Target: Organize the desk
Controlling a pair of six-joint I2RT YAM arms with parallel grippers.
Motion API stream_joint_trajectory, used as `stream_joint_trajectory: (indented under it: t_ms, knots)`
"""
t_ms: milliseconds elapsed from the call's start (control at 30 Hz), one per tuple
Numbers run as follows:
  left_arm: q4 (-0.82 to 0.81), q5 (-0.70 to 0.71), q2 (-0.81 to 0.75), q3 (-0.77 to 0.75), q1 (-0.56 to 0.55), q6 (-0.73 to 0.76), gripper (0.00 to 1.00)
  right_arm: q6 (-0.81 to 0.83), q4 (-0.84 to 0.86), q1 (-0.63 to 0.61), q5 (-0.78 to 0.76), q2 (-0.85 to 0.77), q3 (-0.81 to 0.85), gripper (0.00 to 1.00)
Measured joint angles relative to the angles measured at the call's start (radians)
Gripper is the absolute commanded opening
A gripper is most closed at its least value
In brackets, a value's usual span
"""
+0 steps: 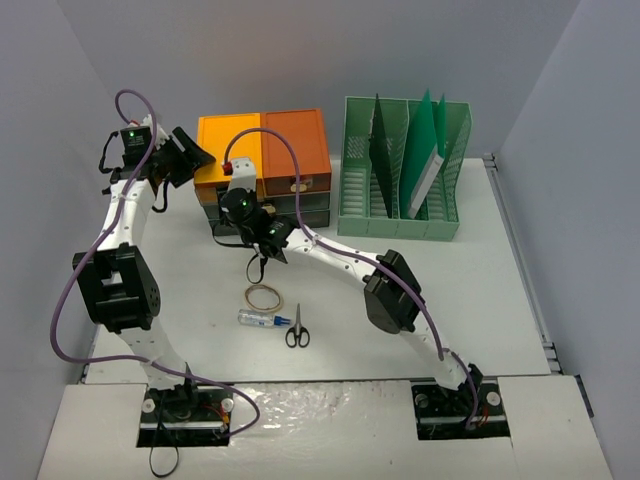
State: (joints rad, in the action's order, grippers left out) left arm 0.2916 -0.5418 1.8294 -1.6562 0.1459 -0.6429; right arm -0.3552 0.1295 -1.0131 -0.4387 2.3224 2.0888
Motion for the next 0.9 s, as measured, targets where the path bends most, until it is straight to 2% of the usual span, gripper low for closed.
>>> stream_joint_trajectory:
  t_ms: [433,833,867,900]
  knots:
    - [-0.001,0.001,0.000,0.000,-0.001,0.003,0.60,-0.013,-0.045,-0.061,-0.027,-0.133,-0.180,0.00]
    - [-0.001,0.001,0.000,0.000,-0.001,0.003,0.60,-0.019,-0.087,-0.135,-0.004,-0.152,-0.206,0.00]
    - [-0.001,0.001,0.000,0.000,-0.001,0.003,0.60,-0.020,-0.092,-0.136,-0.004,-0.152,-0.207,0.01]
    - [-0.001,0.001,0.000,0.000,-0.001,0.003,0.60,-0.022,-0.097,-0.137,-0.004,-0.154,-0.208,0.07]
